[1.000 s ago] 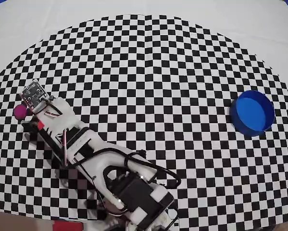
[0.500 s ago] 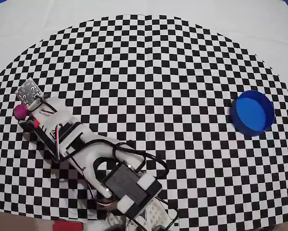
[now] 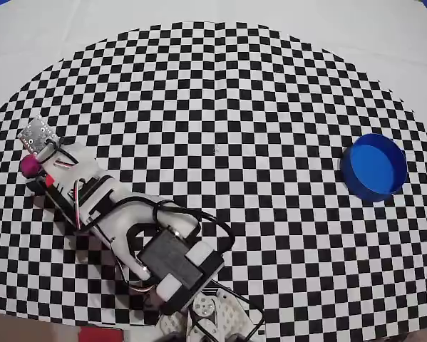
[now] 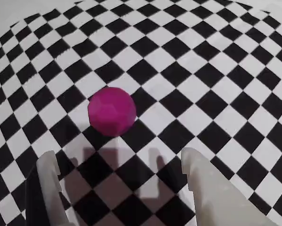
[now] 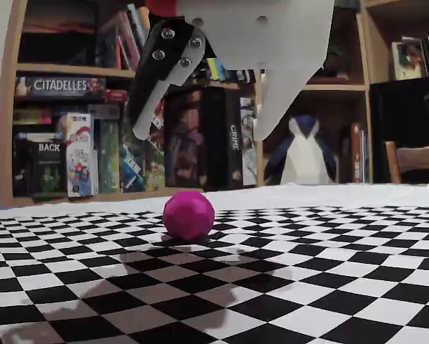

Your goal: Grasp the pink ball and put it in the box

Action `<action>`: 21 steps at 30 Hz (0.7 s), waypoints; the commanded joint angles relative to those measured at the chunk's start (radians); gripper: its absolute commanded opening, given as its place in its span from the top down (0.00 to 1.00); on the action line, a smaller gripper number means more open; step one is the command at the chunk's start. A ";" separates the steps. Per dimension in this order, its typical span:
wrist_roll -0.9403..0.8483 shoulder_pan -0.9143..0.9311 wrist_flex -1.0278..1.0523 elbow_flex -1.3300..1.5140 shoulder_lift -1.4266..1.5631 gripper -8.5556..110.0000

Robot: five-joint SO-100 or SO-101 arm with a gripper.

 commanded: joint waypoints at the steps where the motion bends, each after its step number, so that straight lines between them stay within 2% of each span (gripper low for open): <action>1: 0.002 -0.006 0.000 -0.066 -0.020 0.67; 21: 0.003 -0.009 0.035 -0.227 -0.189 0.67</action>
